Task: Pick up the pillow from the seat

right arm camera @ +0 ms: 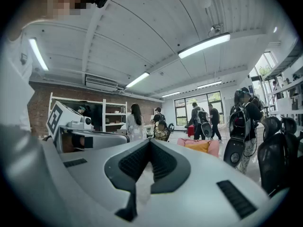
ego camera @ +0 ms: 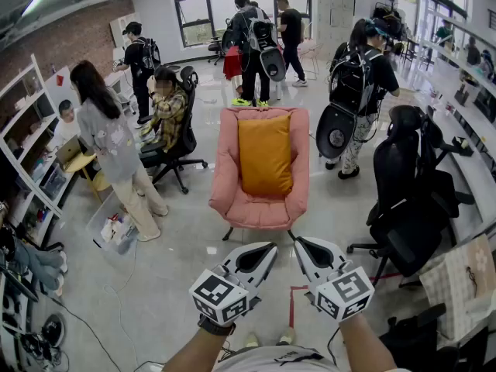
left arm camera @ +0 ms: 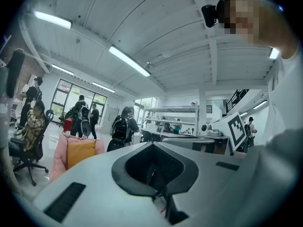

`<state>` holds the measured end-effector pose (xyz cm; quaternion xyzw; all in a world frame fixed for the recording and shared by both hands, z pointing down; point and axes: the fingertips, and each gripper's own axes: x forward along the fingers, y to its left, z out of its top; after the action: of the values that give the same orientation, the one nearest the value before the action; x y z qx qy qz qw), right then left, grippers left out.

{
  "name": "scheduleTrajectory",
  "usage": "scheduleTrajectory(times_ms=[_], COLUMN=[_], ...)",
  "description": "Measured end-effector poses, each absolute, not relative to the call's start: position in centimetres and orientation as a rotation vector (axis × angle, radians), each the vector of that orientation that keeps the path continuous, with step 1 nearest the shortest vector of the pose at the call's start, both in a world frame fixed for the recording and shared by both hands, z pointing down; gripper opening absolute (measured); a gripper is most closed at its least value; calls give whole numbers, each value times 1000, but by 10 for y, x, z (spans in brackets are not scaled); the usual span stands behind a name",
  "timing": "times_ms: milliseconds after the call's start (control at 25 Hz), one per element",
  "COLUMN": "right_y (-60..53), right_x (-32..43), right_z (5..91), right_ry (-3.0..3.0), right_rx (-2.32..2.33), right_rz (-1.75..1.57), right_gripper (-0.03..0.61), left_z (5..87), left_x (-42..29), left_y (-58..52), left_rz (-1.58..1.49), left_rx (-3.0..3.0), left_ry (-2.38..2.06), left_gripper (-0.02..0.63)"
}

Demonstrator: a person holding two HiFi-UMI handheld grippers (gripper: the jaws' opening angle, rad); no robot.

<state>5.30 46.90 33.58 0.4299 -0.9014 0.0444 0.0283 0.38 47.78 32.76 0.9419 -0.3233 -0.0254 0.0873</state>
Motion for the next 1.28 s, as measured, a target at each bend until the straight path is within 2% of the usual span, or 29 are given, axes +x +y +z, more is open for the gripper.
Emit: scheduleTrajectory(times_ms=[480, 1280], right_y=[469, 459], right_x=[56, 119], right_z=[336, 337], right_ry=[-2831, -2925], right_rx=[1280, 1268], right_rz=[189, 248], right_gripper=[15, 17], left_z=[330, 331], left_x=[12, 42], left_y=[476, 460], left_rz=[-62, 9], left_rx=[2797, 2796], left_ry=[-969, -1102], left_gripper=[9, 11])
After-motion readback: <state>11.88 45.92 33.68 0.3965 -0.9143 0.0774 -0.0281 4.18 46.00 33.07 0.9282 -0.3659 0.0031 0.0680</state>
